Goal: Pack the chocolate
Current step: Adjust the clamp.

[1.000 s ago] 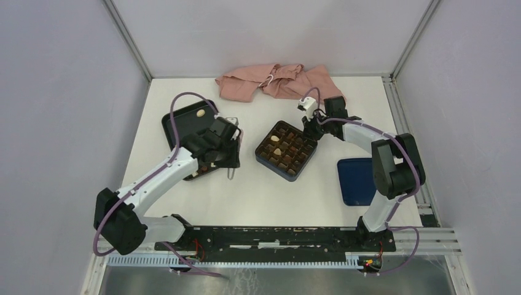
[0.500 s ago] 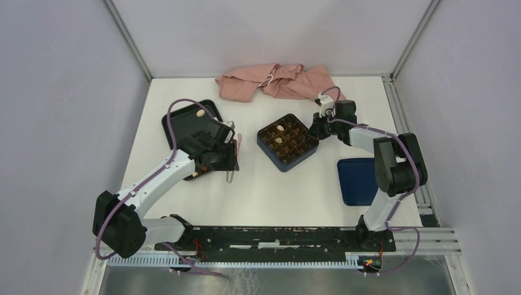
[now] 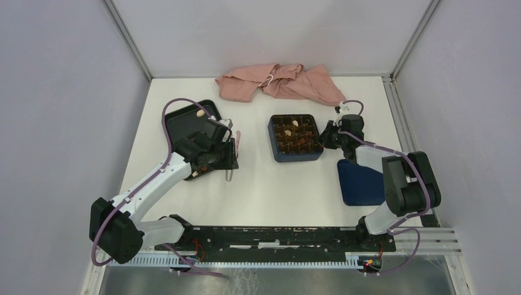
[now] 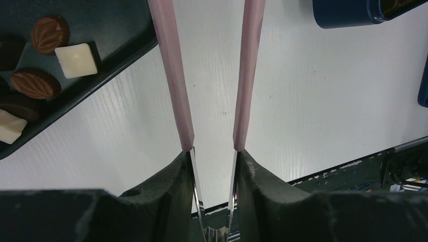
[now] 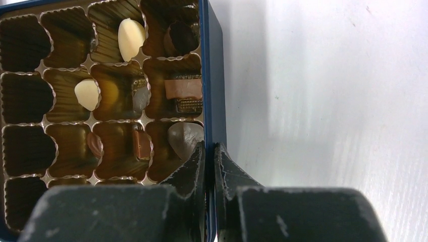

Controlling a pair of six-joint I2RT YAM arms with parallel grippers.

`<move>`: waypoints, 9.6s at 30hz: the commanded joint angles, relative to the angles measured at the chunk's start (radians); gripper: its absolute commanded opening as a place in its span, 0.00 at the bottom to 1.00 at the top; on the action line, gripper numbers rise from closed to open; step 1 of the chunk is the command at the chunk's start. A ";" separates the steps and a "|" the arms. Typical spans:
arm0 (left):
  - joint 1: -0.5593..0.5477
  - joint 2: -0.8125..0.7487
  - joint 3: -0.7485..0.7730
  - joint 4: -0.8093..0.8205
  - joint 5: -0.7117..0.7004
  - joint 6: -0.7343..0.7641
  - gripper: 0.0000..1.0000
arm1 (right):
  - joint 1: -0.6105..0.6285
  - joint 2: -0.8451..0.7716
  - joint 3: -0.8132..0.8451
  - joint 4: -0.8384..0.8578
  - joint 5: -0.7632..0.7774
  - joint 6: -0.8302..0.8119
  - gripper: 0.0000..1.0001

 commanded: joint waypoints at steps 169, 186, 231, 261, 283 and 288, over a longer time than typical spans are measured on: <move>-0.380 -0.033 -0.428 1.253 -0.247 0.189 0.49 | 0.381 -0.089 0.069 0.305 -0.451 0.681 0.20; -0.400 -0.012 -0.470 1.268 -0.302 0.189 0.43 | 0.361 -0.078 0.021 0.378 -0.437 0.763 0.19; -0.428 -0.126 -0.494 1.184 -0.302 0.080 0.73 | 0.348 -0.067 0.045 0.353 -0.428 0.676 0.19; -0.198 -0.314 -0.499 0.999 0.015 -0.062 0.83 | 0.334 -0.039 0.153 0.401 -0.595 0.439 0.15; -0.248 -0.030 -0.320 1.067 -0.098 -0.084 0.44 | 0.331 -0.061 0.194 0.260 -0.564 0.286 0.14; -0.270 0.013 -0.267 1.019 -0.165 -0.075 0.15 | 0.330 -0.063 0.201 0.236 -0.557 0.267 0.14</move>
